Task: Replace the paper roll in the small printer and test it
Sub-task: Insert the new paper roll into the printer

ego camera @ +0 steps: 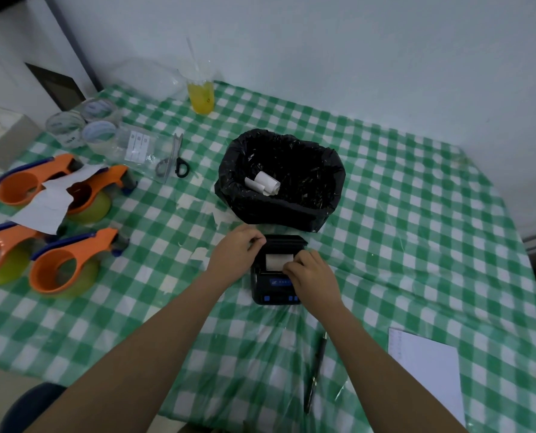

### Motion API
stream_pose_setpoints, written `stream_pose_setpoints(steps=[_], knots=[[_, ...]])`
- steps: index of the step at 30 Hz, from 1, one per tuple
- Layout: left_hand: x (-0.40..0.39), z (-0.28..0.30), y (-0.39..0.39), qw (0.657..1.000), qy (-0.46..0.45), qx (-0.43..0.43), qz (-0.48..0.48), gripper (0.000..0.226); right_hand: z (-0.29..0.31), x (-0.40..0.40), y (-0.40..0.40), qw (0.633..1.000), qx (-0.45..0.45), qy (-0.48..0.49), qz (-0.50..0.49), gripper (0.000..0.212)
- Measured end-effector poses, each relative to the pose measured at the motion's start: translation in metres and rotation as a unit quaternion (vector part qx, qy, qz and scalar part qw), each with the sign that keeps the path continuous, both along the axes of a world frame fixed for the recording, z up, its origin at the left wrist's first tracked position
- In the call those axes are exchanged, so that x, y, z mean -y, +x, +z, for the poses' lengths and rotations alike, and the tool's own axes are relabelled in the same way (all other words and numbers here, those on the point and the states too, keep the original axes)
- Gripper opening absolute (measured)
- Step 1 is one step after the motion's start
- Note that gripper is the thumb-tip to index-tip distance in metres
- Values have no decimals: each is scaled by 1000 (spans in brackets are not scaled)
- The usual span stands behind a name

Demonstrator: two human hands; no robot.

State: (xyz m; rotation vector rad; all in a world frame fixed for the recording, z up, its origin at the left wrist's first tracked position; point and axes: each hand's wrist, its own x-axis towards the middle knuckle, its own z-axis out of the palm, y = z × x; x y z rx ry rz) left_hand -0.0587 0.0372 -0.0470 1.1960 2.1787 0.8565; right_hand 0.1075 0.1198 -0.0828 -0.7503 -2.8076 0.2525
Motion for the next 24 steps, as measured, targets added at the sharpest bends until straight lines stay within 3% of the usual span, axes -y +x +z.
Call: stream_pose_setpoints(steps=[12, 16, 18, 21, 22, 24], knots=[[10, -10, 16, 998, -53, -9, -15, 16, 9, 5, 6, 1000, -10, -17, -6, 29], [9, -13, 17, 998, -67, -8, -11, 18, 15, 3, 5, 993, -11, -114, -19, 19], [7, -13, 16, 997, -80, -9, -17, 20, 21, -2, 5, 966, -53, -230, -109, 12], [4, -14, 15, 995, -96, -8, -28, 21, 27, -18, 7, 883, -116, -369, -264, 11], [3, -14, 14, 994, -100, -6, -30, 21, 27, -23, 7, 866, -104, -399, -283, 13], [3, -15, 14, 994, -105, -5, -29, 20, 26, -30, 5, 865, -44, -415, -278, 23]])
